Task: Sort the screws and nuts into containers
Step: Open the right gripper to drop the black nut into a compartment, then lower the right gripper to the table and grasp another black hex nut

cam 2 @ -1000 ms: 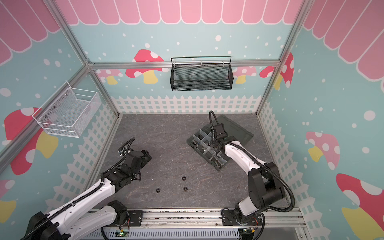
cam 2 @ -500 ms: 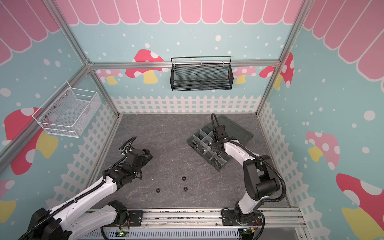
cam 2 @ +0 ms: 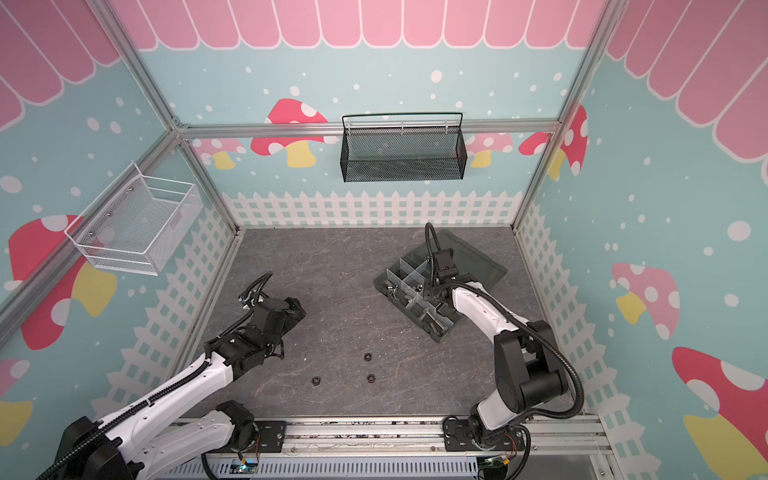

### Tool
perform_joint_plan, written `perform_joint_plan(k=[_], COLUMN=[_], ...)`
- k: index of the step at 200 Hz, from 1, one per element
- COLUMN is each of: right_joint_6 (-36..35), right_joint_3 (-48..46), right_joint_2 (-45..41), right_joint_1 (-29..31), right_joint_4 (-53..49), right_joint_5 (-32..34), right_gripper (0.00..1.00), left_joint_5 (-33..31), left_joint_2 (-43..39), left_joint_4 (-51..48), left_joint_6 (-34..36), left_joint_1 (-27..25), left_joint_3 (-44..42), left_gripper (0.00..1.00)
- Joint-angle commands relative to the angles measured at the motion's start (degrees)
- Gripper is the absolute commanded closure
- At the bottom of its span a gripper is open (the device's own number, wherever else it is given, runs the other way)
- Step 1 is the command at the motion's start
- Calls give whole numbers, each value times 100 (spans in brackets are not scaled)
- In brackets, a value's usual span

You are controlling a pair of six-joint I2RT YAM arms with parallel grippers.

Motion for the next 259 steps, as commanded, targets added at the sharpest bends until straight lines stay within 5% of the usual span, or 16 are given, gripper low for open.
perform_joint_plan(k=[1, 73, 135, 259], right_joint_6=[129, 1070, 1376, 1360], right_joint_3=[-59, -118, 170, 924], right_joint_2=[-366, -427, 490, 1943], right_joint_1=[360, 2463, 3943, 4210], right_joint_4=[-451, -1142, -1161, -1298], right_joint_5=[154, -68, -494, 26], right_gripper=[52, 50, 45, 49], left_joint_5=[44, 118, 74, 118], left_joint_2=[-83, -144, -289, -261], left_joint_4=[50, 43, -10, 91], left_joint_6=[6, -74, -218, -342], left_joint_1=[44, 52, 48, 48], left_joint_3=[11, -106, -253, -394], left_gripper=[0, 0, 0, 0])
